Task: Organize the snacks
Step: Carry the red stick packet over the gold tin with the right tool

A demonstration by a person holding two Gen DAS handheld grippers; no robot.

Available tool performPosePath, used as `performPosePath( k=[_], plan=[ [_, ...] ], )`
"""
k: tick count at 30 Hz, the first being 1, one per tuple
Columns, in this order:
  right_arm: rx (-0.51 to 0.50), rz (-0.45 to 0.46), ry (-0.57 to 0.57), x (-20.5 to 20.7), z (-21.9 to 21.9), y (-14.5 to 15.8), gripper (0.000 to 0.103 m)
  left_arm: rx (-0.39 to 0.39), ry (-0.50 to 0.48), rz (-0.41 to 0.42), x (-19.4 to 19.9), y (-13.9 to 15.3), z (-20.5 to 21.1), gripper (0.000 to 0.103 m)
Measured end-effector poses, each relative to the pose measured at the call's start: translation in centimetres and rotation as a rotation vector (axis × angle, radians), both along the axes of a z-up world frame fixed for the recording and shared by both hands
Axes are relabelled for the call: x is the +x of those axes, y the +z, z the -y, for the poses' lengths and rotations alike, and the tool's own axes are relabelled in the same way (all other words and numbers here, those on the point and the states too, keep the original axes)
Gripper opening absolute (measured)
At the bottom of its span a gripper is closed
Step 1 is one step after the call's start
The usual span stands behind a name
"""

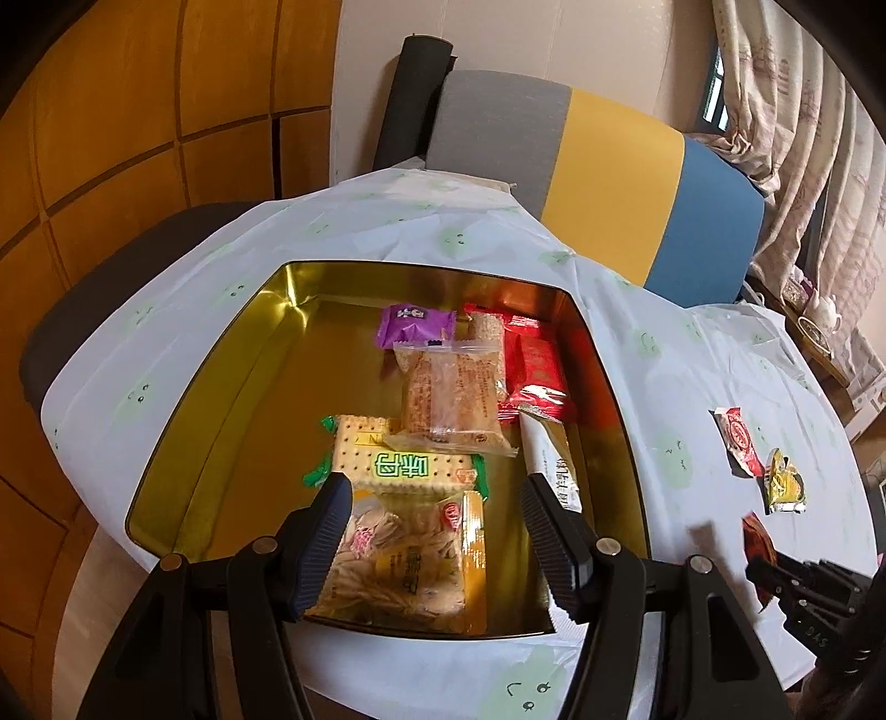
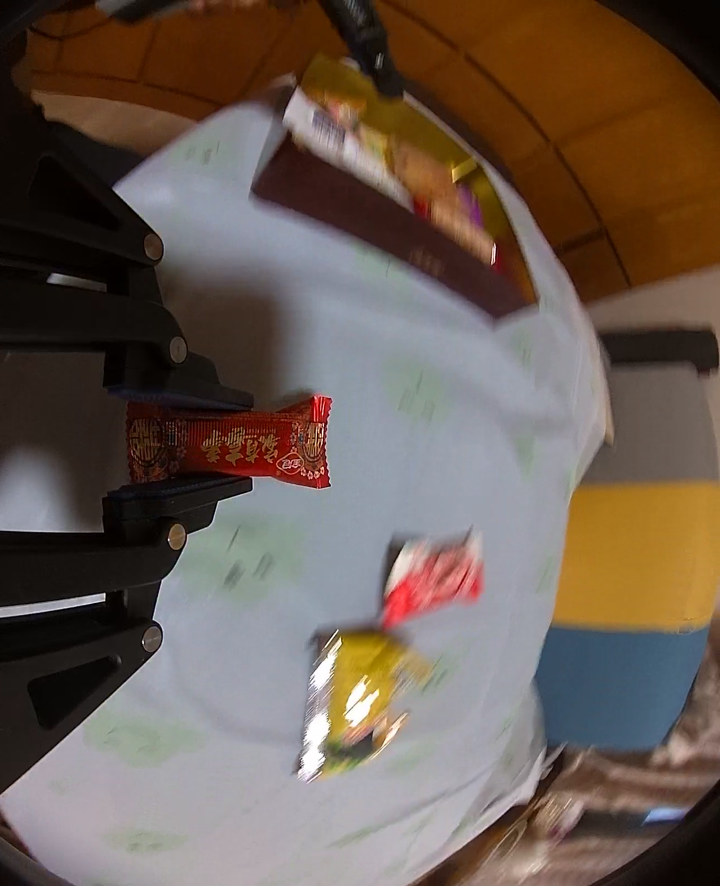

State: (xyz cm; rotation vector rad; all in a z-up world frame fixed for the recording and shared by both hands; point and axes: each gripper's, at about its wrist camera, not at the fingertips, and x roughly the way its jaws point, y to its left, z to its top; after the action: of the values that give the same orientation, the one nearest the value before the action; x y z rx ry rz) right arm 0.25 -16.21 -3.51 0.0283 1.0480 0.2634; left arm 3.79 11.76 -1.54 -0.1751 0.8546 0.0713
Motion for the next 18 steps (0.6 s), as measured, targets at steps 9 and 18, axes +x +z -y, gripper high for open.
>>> performPosePath(
  k=[9, 18],
  plan=[
    [0.172, 0.001, 0.194, 3.4, -8.6, 4.2, 0.022, -0.030, 0.065, 0.034, -0.8, 0.5, -2.8, 0.064],
    [0.300, -0.091, 0.295, 6.8, -17.1, 4.1, 0.026, -0.041, 0.178, 0.043, -1.9, 0.5, -6.7, 0.064]
  ],
)
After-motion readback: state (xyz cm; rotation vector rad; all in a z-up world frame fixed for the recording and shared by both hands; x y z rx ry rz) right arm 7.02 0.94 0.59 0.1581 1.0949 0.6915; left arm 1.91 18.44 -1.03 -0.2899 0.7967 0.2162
